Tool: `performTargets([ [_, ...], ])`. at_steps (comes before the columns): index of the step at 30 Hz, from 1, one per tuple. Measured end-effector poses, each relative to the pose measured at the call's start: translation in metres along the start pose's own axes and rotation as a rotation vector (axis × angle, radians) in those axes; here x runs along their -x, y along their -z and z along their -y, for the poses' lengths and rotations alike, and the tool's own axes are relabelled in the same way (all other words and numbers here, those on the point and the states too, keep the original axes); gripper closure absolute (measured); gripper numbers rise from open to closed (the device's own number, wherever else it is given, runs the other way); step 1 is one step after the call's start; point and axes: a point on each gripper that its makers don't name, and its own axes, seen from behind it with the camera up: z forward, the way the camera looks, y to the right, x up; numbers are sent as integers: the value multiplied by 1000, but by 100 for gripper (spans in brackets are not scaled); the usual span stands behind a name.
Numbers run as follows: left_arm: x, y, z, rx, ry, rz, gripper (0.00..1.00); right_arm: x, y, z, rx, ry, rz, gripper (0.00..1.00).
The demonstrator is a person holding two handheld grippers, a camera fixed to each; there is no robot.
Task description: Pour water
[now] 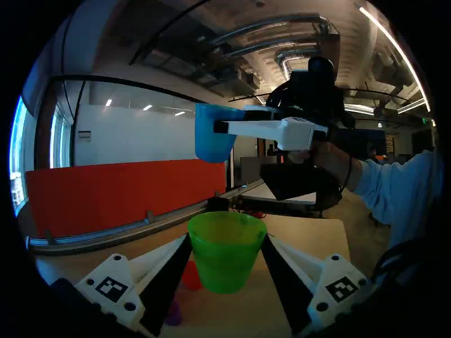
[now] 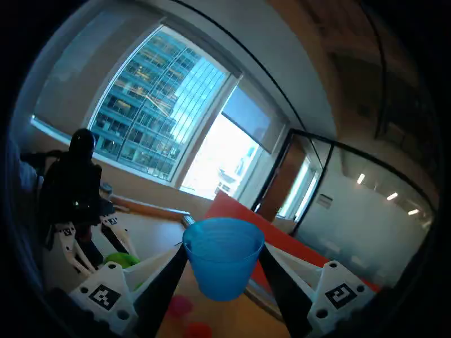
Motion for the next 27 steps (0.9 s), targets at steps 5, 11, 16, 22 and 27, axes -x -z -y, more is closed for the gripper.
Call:
performTargets([
  [5,-2,1,2,-6,-5,-1,15,2,4,2,-17,-147,-1,10],
  [11,-4,1,2,-13,-12,-1,15,5,10,1,-31,-245,-1,10],
  [16,-1,5,7,-28,-14,4,15,19,15,-2,-17,-246,14,11],
  [22,3,12,19,-58,-15,16,15,38,25,-4,-6,-255,32,10],
  [27,5,20,29,-84,-21,24,15,54,33,-6,9,-261,47,10],
])
